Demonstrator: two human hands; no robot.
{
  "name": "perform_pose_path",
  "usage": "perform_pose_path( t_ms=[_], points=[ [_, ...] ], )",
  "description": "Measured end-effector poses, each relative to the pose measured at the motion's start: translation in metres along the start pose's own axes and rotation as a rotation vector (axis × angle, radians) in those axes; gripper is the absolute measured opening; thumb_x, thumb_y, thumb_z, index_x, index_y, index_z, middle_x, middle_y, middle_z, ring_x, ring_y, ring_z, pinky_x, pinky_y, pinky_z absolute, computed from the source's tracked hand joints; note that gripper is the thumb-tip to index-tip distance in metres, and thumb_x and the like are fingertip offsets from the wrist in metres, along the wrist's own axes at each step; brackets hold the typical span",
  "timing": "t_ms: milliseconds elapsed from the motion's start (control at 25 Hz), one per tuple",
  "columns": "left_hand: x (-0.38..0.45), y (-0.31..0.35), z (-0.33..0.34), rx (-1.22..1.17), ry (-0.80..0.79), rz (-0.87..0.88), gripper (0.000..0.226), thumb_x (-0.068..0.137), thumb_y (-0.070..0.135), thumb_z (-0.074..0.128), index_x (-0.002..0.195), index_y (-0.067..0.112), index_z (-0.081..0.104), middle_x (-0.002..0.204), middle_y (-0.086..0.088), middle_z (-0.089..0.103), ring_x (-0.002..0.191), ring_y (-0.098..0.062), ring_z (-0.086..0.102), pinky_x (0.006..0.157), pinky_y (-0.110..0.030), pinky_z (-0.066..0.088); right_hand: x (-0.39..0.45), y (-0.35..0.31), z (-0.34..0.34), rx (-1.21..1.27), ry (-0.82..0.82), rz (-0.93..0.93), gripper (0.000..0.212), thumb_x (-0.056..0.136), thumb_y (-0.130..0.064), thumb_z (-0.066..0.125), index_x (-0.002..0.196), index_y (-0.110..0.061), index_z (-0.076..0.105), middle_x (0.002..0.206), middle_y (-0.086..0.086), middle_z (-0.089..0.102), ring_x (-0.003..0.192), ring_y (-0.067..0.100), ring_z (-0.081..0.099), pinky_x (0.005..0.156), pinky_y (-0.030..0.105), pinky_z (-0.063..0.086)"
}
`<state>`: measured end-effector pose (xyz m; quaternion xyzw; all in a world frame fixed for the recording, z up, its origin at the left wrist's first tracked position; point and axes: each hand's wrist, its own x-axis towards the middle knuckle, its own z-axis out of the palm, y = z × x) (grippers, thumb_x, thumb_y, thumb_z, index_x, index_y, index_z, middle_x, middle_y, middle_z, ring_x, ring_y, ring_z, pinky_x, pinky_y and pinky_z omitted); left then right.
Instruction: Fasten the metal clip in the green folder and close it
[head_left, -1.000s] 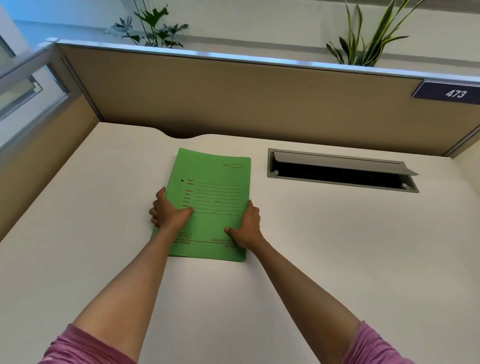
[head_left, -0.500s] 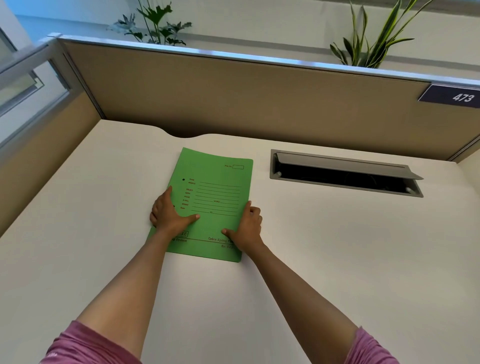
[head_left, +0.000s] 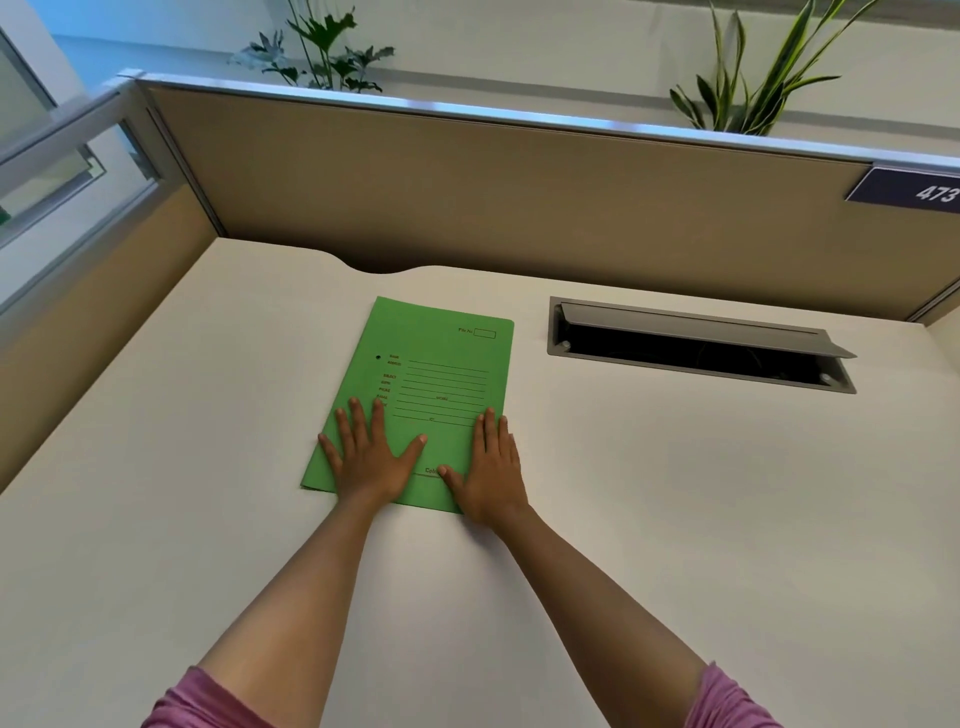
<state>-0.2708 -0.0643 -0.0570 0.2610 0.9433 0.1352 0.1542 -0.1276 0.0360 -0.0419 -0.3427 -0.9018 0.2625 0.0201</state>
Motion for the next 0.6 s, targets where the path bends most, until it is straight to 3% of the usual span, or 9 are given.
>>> perform_pose_path(
  t_ms=[240, 440, 520, 600],
  points=[
    [-0.031, 0.018, 0.014, 0.066, -0.023, 0.012, 0.089, 0.092, 0.073, 0.024, 0.158, 0.025, -0.010, 0.165, -0.005, -0.021, 0.151, -0.027, -0.021, 0.118, -0.056, -0.015, -0.001, 0.005, 0.001, -0.065, -0.061, -0.051, 0.097, 0.092, -0.062, 0.038, 0.152, -0.005, -0.012, 0.161, 0.014, -0.018, 0.148, 0.032, -0.019, 0.122, 0.040, -0.009],
    [-0.036, 0.019, 0.004, 0.104, -0.099, 0.022, 0.088, 0.093, 0.071, 0.025, 0.158, 0.023, -0.010, 0.165, -0.007, -0.022, 0.152, -0.027, -0.021, 0.117, -0.056, -0.016, 0.003, 0.012, -0.012, -0.046, -0.158, -0.066, 0.094, 0.091, -0.058, 0.046, 0.154, -0.007, -0.003, 0.163, 0.012, -0.012, 0.150, 0.031, -0.012, 0.122, 0.041, -0.002],
    [-0.036, 0.027, -0.005, 0.139, -0.128, 0.001, 0.088, 0.094, 0.069, 0.027, 0.158, 0.020, -0.008, 0.165, -0.008, -0.020, 0.152, -0.028, -0.019, 0.117, -0.056, -0.016, 0.002, 0.015, -0.021, 0.034, -0.075, -0.084, 0.081, 0.095, -0.048, 0.048, 0.154, -0.007, 0.011, 0.164, 0.013, 0.000, 0.151, 0.031, 0.000, 0.123, 0.039, 0.006],
    [-0.039, 0.039, -0.005, 0.177, -0.121, 0.026, 0.086, 0.096, 0.065, 0.029, 0.159, 0.019, -0.006, 0.165, -0.009, -0.019, 0.152, -0.029, -0.020, 0.117, -0.056, -0.015, -0.003, 0.020, -0.031, 0.125, 0.142, -0.077, 0.065, 0.098, -0.036, 0.048, 0.151, -0.007, 0.025, 0.162, 0.012, 0.014, 0.150, 0.029, 0.014, 0.123, 0.037, 0.015]
  ],
)
